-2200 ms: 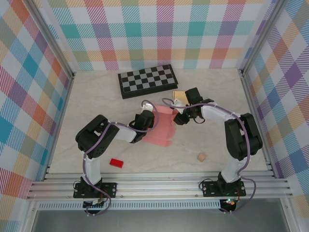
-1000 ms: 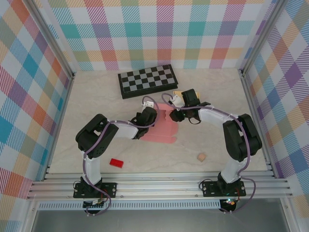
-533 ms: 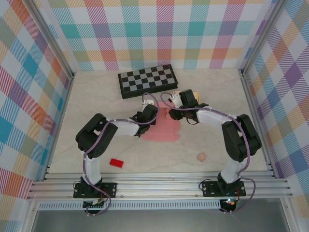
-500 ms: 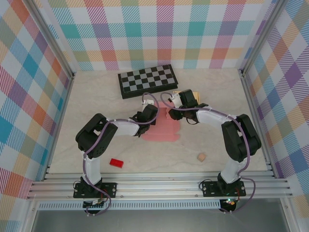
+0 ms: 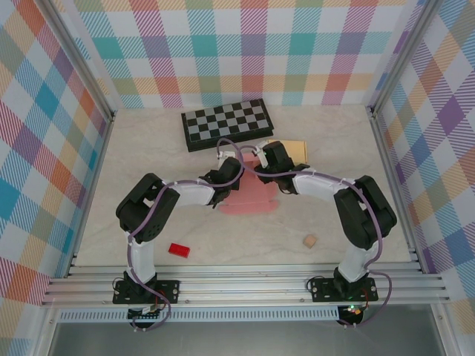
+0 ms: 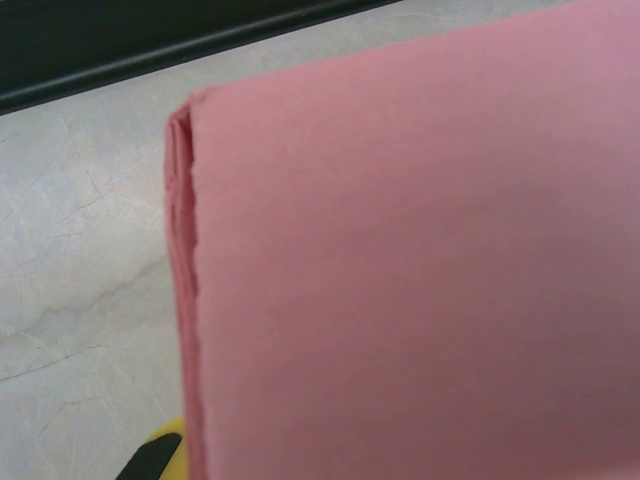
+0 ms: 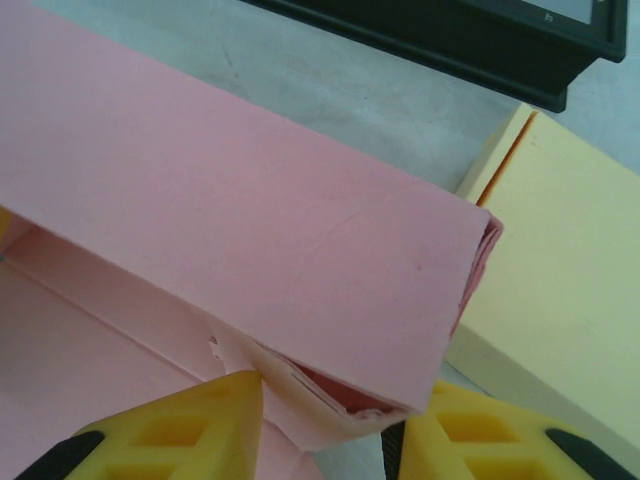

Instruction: Fold the paper box

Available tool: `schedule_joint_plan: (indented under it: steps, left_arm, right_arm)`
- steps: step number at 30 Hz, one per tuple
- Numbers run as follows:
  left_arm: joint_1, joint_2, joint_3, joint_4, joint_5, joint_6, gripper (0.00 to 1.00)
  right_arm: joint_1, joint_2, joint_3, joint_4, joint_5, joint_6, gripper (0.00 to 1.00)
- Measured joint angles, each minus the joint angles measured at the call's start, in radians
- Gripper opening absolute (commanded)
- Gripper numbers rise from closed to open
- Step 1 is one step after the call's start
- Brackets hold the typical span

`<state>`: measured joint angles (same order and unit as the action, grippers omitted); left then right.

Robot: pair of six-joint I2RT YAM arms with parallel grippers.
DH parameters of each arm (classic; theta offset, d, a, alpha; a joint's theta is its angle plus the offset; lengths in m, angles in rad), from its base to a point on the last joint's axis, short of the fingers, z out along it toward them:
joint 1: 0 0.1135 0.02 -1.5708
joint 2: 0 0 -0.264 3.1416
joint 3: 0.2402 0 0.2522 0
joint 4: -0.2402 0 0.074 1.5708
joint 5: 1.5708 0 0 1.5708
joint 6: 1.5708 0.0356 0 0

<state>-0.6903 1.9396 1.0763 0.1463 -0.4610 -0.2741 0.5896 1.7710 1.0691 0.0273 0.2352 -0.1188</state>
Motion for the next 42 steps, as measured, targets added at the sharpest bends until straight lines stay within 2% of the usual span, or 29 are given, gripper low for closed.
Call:
schedule_joint_plan:
  steps: [9,13,17,22,30,35,42]
  left_arm:
    - [0.005,-0.018,0.001,-0.041,0.019,-0.011,0.00]
    - [0.006,-0.029,0.002,-0.067,0.038,-0.030,0.00]
    - [0.006,-0.031,0.021,-0.107,0.050,-0.062,0.00]
    - [0.006,-0.031,0.038,-0.147,0.050,-0.111,0.00]
    - [-0.005,-0.032,0.052,-0.168,0.079,-0.129,0.00]
    - [-0.006,-0.032,0.054,-0.173,0.082,-0.131,0.00]
    - [-0.006,-0.032,0.068,-0.207,0.076,-0.135,0.00]
  right_arm:
    - [0.002,0.020,-0.012,0.071,0.051,0.029,0.19]
    - [0.004,0.020,-0.013,0.089,0.087,0.064,0.09]
    - [0.041,0.026,0.011,0.047,0.194,0.114,0.11]
    - [0.104,0.053,0.117,-0.105,0.356,0.248,0.13]
    - [0.122,0.064,0.188,-0.296,0.467,0.460,0.20]
    - [0.124,0.082,0.248,-0.370,0.479,0.549,0.31]
    - [0.101,0.070,0.203,-0.295,0.306,0.517,0.35]
